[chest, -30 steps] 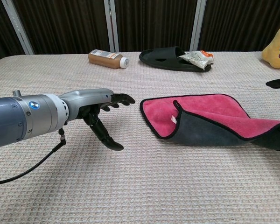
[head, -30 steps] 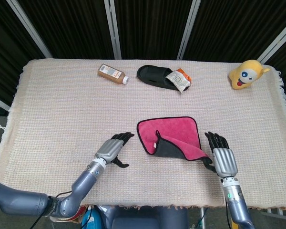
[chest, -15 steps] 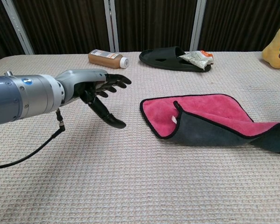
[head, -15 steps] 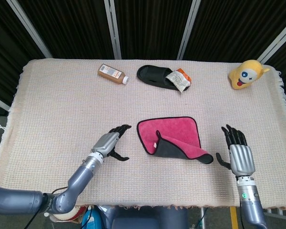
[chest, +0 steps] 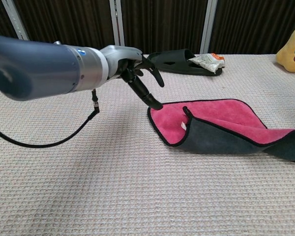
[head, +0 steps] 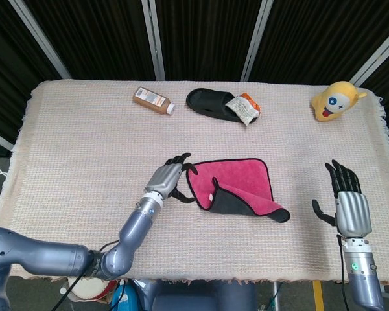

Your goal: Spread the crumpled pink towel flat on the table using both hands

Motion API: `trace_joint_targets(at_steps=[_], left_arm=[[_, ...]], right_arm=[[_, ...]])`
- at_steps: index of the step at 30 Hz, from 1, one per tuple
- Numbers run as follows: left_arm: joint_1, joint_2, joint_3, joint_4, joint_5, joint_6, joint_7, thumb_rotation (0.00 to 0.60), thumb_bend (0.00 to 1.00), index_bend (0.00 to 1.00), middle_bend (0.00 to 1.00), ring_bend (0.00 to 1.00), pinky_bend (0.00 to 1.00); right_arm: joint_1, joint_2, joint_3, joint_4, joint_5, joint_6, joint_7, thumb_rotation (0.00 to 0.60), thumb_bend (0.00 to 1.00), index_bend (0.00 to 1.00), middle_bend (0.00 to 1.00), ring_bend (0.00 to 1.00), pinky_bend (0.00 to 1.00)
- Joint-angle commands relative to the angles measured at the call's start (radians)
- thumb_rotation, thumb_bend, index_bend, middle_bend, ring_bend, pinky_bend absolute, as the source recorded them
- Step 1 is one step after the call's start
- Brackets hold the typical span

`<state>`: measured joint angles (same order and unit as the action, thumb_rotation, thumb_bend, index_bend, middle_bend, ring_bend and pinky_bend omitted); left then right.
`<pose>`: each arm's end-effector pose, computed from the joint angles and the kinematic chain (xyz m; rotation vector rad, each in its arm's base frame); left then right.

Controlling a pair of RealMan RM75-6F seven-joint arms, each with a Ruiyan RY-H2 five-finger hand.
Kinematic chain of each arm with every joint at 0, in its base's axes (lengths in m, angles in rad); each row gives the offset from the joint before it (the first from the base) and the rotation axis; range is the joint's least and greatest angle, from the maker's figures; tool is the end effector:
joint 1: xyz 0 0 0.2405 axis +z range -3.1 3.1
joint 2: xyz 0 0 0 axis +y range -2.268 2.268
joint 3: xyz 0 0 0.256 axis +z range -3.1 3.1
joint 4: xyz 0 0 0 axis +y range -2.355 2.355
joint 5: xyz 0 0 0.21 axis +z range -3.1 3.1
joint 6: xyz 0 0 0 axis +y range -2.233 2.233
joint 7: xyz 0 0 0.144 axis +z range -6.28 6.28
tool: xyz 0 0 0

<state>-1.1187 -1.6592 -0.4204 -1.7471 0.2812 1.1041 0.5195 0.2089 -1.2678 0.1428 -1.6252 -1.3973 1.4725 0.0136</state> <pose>0.0030 0.3415 -0.0398 -1.6755 -1.5458 -0.9951 -0.2743 -0.2337 0.1271 1.2716 -0.9700 1.1321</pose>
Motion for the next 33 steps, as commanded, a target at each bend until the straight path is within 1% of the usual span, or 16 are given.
trace_joint_targets(at_steps=[1,3,5,12,16,22,33], left_arm=[[-0.050,-0.037,-0.030,0.038,-0.057,0.026,0.046,0.600,0.18,0.43,0.00,0.00,0.00],[-0.092,-0.073,-0.046,0.080,-0.097,0.044,0.083,0.600,0.20,0.46,0.00,0.00,0.00],[-0.141,-0.119,-0.041,0.132,-0.110,0.067,0.136,0.600,0.21,0.48,0.00,0.00,0.00],[-0.194,-0.193,-0.050,0.235,-0.122,0.104,0.197,0.600,0.22,0.46,0.00,0.00,0.00],[-0.221,-0.232,-0.071,0.314,-0.148,0.074,0.231,0.600,0.25,0.43,0.00,0.00,0.00],[-0.245,-0.266,-0.084,0.376,-0.170,0.045,0.269,0.600,0.28,0.41,0.00,0.00,0.00],[-0.282,-0.336,-0.106,0.499,-0.174,-0.002,0.300,0.600,0.32,0.41,0.00,0.00,0.00]], right_arm=[[-0.007,0.007,0.002,0.006,-0.005,0.003,0.032,0.600,0.35,0.00,0.03,0.00,0.06],[-0.012,0.009,0.004,0.016,-0.010,0.006,0.072,0.600,0.35,0.00,0.03,0.00,0.06],[-0.018,0.007,0.001,0.030,-0.009,0.000,0.118,0.600,0.35,0.00,0.03,0.00,0.06],[-0.023,0.010,-0.001,0.046,-0.031,0.004,0.162,0.600,0.35,0.00,0.03,0.00,0.06],[-0.027,0.018,0.000,0.039,-0.043,0.008,0.184,0.600,0.35,0.00,0.03,0.00,0.06],[-0.027,0.022,0.004,0.039,-0.035,-0.005,0.204,0.600,0.35,0.00,0.03,0.00,0.06],[-0.025,0.026,0.022,0.059,-0.015,-0.020,0.261,0.600,0.35,0.00,0.03,0.00,0.06]])
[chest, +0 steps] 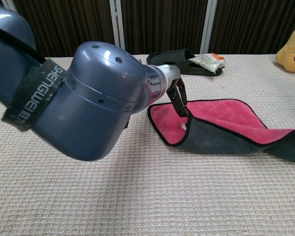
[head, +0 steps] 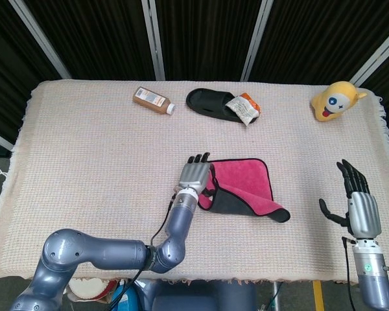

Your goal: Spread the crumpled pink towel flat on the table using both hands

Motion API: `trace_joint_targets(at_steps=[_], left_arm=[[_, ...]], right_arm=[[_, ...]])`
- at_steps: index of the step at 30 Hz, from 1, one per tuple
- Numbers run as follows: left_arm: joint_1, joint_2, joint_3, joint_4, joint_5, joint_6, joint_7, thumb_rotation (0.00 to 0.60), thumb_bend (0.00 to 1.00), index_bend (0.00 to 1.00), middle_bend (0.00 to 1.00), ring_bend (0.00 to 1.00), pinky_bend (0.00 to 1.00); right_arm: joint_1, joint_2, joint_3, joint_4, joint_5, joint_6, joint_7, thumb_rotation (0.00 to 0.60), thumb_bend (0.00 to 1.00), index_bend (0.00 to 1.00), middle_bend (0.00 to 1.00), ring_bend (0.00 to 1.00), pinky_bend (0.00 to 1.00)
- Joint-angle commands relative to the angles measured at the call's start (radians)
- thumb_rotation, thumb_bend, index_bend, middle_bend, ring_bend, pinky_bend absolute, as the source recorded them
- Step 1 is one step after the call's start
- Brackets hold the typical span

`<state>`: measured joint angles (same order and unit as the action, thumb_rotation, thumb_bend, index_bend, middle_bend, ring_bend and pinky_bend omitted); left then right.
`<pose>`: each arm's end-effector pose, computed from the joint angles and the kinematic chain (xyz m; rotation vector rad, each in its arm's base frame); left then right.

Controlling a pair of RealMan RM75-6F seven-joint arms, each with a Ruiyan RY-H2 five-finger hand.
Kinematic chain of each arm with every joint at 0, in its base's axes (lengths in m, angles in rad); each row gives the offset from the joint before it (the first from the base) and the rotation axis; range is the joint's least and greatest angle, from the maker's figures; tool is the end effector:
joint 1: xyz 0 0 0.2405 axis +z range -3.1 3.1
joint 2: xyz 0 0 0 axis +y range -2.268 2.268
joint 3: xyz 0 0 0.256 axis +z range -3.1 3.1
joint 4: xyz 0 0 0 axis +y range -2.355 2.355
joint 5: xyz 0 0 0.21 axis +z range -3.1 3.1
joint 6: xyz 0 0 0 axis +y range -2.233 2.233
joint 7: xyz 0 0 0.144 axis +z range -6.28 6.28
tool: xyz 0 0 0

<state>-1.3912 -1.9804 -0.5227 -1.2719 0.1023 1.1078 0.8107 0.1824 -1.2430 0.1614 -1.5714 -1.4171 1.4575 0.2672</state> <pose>0.0596 0.3629 -0.1147 -1.7181 -1.3345 -0.7963 -0.2902 -0.2324 0.1400 1.1908 -1.0934 1.2666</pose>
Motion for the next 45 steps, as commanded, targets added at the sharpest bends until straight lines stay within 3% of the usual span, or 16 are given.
trace_joint_targets(at_steps=[1,15,22,27,35,45], left_arm=[[-0.012,-0.021,-0.004,0.035,0.007,-0.007,0.013,0.600,0.32,0.41,0.00,0.00,0.00],[-0.006,-0.045,-0.021,0.090,-0.015,-0.024,0.063,0.600,0.32,0.33,0.00,0.00,0.00],[-0.011,-0.079,-0.037,0.118,0.028,-0.046,0.030,0.600,0.32,0.44,0.00,0.00,0.00],[-0.008,-0.101,-0.051,0.138,0.072,-0.055,-0.009,0.600,0.32,0.45,0.00,0.00,0.00],[0.015,-0.098,-0.077,0.092,0.095,-0.061,-0.050,0.600,0.32,0.47,0.00,0.00,0.00],[0.030,-0.077,-0.072,0.025,0.093,-0.061,-0.041,0.600,0.32,0.47,0.00,0.00,0.00]], right_arm=[[0.002,0.002,0.005,0.008,0.007,-0.008,0.011,0.600,0.35,0.00,0.03,0.00,0.06],[0.003,0.003,0.013,0.020,0.018,-0.024,0.036,0.600,0.35,0.00,0.03,0.00,0.06],[0.002,-0.004,0.012,0.025,0.012,-0.023,0.044,0.600,0.35,0.00,0.03,0.00,0.06],[0.001,-0.005,0.013,0.029,0.008,-0.022,0.052,0.600,0.35,0.00,0.03,0.00,0.06],[0.000,-0.005,0.013,0.027,0.005,-0.022,0.050,0.600,0.35,0.00,0.03,0.00,0.06],[0.000,-0.005,0.014,0.020,0.000,-0.020,0.046,0.600,0.35,0.00,0.03,0.00,0.06]])
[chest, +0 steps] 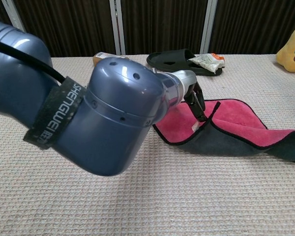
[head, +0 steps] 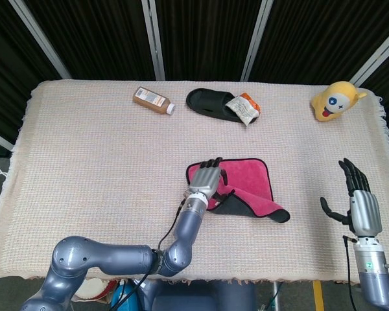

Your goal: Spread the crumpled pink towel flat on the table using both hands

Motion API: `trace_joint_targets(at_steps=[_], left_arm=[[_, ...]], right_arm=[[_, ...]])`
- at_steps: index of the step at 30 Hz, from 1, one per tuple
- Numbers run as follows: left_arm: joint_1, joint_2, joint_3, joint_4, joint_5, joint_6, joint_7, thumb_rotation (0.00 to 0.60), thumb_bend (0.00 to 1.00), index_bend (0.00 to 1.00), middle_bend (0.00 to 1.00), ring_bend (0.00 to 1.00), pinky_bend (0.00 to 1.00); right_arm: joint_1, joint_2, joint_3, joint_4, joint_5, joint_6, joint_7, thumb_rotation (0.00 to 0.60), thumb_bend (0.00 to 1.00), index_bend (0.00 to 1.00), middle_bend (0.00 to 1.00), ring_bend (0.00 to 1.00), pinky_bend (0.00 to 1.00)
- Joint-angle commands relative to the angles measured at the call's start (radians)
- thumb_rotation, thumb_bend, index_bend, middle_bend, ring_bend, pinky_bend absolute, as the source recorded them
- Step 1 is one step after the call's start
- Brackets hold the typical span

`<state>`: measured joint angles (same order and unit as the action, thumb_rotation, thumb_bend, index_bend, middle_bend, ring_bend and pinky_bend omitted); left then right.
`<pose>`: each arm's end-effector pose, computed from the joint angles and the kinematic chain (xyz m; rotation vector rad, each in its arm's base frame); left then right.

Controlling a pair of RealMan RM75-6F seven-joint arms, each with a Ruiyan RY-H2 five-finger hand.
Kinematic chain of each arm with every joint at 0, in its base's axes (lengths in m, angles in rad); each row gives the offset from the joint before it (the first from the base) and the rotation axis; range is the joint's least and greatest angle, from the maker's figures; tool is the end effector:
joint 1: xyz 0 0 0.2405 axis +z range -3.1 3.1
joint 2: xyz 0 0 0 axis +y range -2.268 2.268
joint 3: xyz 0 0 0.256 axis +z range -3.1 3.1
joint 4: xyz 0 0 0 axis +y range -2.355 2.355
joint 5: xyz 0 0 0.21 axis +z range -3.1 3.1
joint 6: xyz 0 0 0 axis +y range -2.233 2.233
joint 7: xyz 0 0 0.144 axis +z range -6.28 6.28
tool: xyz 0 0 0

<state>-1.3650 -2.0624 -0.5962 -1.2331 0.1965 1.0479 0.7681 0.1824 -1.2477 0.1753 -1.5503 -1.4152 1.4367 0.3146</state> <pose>0.0766 0.3513 -0.1313 -1.7367 -1.4262 -0.8921 -0.2940 -0.2360 0.1400 1.1748 -1.1228 1.2870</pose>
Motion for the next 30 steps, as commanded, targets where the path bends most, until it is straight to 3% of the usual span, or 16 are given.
trace_joint_targets(at_steps=[1,7,14,30], left_arm=[[0.005,0.008,0.005,-0.024,-0.003,-0.003,0.006,0.600,0.32,0.47,0.00,0.00,0.00],[0.011,0.025,0.025,-0.075,-0.017,-0.015,0.027,0.600,0.31,0.47,0.00,0.00,0.00],[0.011,0.035,0.046,-0.101,-0.013,0.006,0.043,0.600,0.21,0.46,0.00,0.00,0.00],[0.047,0.064,0.098,-0.195,-0.011,0.027,0.051,0.600,0.21,0.47,0.00,0.00,0.00]], right_arm=[[0.000,-0.001,0.000,-0.001,-0.003,0.002,-0.002,0.600,0.35,0.00,0.03,0.00,0.06],[0.000,0.000,0.002,-0.005,-0.002,0.004,-0.001,0.600,0.35,0.00,0.03,0.00,0.06],[-0.001,0.000,0.001,-0.004,-0.004,0.004,0.001,0.600,0.35,0.00,0.03,0.00,0.06],[-0.007,-0.005,-0.004,-0.011,-0.016,0.017,-0.004,0.600,0.35,0.00,0.03,0.00,0.06]])
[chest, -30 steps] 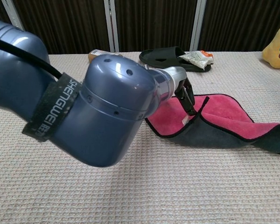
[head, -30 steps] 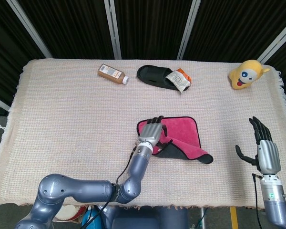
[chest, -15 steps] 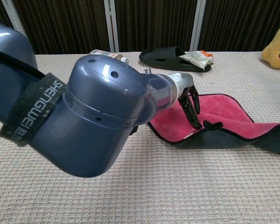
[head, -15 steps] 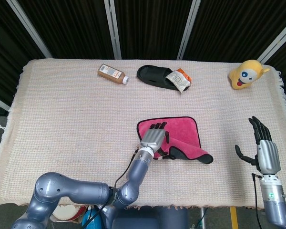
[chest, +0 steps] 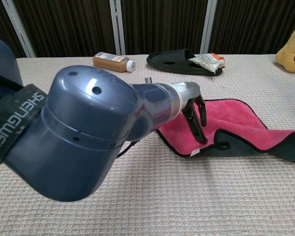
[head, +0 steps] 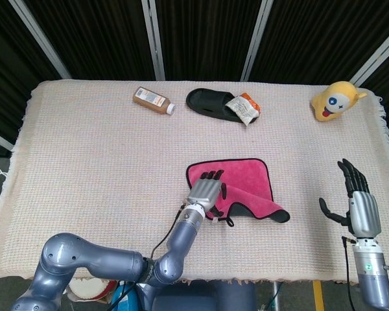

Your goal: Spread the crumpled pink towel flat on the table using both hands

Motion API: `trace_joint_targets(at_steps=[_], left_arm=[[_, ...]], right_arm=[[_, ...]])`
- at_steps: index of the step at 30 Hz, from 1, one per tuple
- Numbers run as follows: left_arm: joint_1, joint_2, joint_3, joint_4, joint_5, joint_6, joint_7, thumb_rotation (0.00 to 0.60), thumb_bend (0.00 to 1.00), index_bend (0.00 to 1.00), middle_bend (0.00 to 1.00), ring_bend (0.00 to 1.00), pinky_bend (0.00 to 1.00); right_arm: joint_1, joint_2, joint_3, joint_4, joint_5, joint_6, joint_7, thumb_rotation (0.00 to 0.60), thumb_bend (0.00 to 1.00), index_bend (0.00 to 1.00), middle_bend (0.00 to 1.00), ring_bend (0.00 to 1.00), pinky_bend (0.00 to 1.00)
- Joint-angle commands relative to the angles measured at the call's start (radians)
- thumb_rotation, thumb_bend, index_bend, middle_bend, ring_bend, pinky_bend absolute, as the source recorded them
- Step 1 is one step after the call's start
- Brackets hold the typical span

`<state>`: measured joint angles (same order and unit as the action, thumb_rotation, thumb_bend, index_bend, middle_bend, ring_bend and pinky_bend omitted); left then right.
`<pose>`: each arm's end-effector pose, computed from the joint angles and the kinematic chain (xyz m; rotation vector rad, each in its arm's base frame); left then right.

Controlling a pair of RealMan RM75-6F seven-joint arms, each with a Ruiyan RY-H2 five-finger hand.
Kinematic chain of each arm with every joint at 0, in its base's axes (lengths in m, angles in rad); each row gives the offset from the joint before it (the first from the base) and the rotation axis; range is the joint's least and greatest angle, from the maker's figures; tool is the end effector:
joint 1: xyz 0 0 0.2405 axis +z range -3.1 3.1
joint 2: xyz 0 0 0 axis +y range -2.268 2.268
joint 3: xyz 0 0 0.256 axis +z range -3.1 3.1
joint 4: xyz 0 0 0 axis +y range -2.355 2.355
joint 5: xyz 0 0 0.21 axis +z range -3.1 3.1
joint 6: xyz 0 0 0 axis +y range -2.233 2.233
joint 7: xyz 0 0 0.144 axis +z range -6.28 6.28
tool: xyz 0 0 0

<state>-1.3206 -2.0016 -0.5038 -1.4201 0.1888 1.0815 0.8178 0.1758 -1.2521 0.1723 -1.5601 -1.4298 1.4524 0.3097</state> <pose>0.0671 0.3205 -0.1284 -1.8808 -1.3667 -0.8284 -0.2907 -0.2328 0.1386 1.1765 -1.1173 1.3021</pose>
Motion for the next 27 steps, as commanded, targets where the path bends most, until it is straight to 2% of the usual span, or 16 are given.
trace_joint_targets(at_steps=[1,15,18,21,24,26,27], left_arm=[[0.002,0.004,0.008,-0.012,-0.004,-0.011,0.003,0.600,0.21,0.47,0.00,0.00,0.00],[-0.021,0.049,0.042,-0.098,-0.051,-0.120,0.038,0.600,0.22,0.41,0.00,0.00,0.00],[-0.014,0.067,0.043,-0.123,-0.036,-0.132,0.018,0.600,0.21,0.38,0.00,0.00,0.00],[0.001,0.088,0.050,-0.153,0.000,-0.131,-0.009,0.600,0.17,0.36,0.00,0.00,0.00],[0.009,0.114,0.085,-0.180,0.049,-0.118,-0.007,0.600,0.15,0.36,0.00,0.00,0.00],[0.009,0.138,0.152,-0.202,0.118,-0.100,0.030,0.600,0.15,0.36,0.00,0.00,0.00],[0.013,0.142,0.165,-0.208,0.135,-0.095,0.030,0.600,0.15,0.36,0.00,0.00,0.00]], right_arm=[[-0.001,-0.001,-0.001,-0.002,-0.002,0.002,0.000,0.600,0.35,0.00,0.03,0.00,0.06],[-0.002,0.004,0.003,0.000,0.002,0.001,0.015,0.600,0.35,0.00,0.03,0.00,0.06],[-0.002,0.005,0.003,0.000,0.002,-0.001,0.013,0.600,0.35,0.00,0.03,0.00,0.06],[-0.003,0.006,0.003,-0.001,0.003,0.000,0.011,0.600,0.35,0.00,0.03,0.00,0.06],[-0.004,0.005,0.004,-0.003,0.002,0.004,0.009,0.600,0.35,0.00,0.03,0.00,0.06],[-0.005,0.003,0.002,-0.005,-0.002,0.007,0.004,0.600,0.35,0.01,0.03,0.00,0.06],[-0.005,0.002,0.002,-0.005,-0.002,0.007,0.002,0.600,0.35,0.01,0.03,0.00,0.06]])
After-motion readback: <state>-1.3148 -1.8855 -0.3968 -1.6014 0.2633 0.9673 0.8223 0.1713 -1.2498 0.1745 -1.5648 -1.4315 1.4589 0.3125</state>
